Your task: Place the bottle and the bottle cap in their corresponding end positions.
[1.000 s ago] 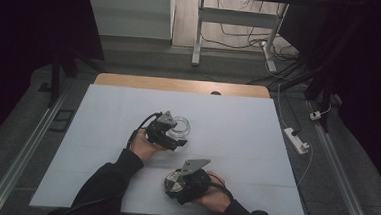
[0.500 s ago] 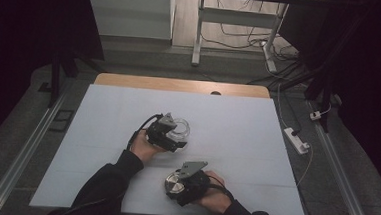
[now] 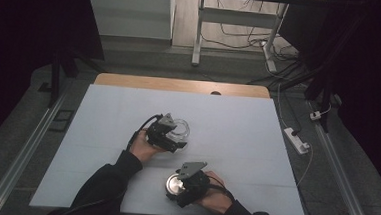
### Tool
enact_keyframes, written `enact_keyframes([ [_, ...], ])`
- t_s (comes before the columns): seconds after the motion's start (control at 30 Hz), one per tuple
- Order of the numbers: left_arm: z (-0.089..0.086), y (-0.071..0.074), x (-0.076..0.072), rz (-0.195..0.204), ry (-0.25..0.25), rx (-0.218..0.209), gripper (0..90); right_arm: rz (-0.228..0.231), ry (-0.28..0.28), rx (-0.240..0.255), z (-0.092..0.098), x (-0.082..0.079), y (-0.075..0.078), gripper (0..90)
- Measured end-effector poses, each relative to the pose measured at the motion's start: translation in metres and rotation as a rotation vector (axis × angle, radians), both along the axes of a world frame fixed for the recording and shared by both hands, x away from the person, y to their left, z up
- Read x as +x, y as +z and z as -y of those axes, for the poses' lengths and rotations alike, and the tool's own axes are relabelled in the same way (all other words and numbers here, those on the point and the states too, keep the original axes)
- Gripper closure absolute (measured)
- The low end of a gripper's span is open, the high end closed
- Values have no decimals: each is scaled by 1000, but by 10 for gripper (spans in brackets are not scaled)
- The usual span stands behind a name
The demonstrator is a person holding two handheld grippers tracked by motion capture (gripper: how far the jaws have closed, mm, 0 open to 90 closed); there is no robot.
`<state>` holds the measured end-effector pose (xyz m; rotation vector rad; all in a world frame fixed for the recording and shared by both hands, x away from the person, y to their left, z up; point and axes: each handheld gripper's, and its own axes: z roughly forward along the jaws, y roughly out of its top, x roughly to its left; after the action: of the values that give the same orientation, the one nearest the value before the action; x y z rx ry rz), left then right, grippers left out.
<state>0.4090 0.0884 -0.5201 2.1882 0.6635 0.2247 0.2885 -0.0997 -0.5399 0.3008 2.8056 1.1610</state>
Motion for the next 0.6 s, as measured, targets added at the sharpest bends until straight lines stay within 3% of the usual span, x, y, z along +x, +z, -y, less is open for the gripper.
enact_keyframes([
  [0.37,-1,1,-1,-16,-7,-3,67,-17,-17,23,0,-1,4,68],
  [0.6,-6,4,-2,-25,4,-26,55,-21,-19,18,0,-2,4,62],
])
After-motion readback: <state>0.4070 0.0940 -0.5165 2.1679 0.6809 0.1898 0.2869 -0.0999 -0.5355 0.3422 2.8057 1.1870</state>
